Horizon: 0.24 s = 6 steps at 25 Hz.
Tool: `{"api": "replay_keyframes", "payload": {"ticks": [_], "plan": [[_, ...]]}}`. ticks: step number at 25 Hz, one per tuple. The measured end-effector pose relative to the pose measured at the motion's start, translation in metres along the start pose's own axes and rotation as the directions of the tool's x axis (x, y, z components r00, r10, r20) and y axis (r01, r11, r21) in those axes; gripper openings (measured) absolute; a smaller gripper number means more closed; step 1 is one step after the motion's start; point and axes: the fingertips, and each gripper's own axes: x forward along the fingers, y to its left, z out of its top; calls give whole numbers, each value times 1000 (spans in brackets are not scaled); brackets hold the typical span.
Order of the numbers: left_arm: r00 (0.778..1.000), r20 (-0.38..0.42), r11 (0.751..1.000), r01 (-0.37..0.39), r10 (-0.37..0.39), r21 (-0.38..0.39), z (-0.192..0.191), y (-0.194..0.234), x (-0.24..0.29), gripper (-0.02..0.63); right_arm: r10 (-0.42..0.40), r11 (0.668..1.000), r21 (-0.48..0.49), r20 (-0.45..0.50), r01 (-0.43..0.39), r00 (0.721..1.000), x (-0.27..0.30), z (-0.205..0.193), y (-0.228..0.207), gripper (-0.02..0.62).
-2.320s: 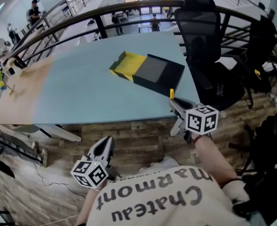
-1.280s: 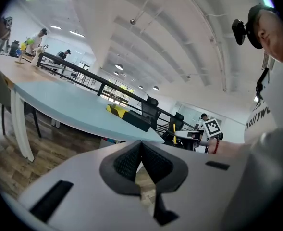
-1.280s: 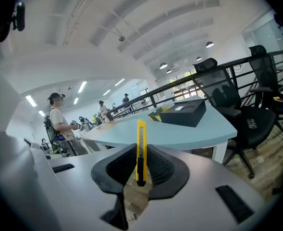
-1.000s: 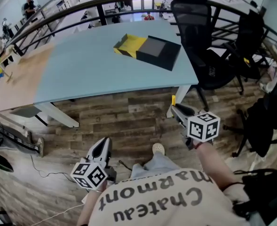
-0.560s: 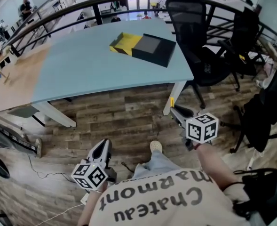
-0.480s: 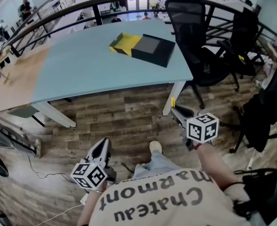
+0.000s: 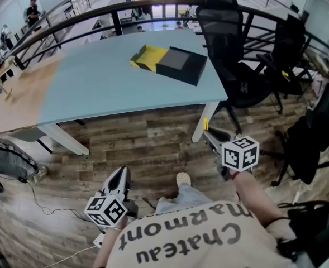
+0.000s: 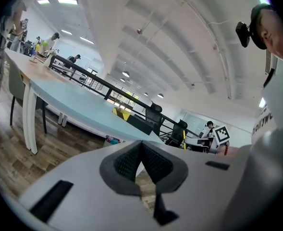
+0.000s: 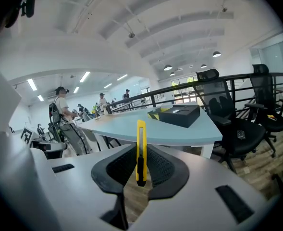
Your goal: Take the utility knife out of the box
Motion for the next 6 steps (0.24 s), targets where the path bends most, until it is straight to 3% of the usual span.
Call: {"api": "replay_keyframes", "payload": {"ticks": [6], "plan": [[1000,-8,1000,11,-11,17,6,-9,8,3,-11,1000,10,2,11,1000,-5,2,-9,84]]}}
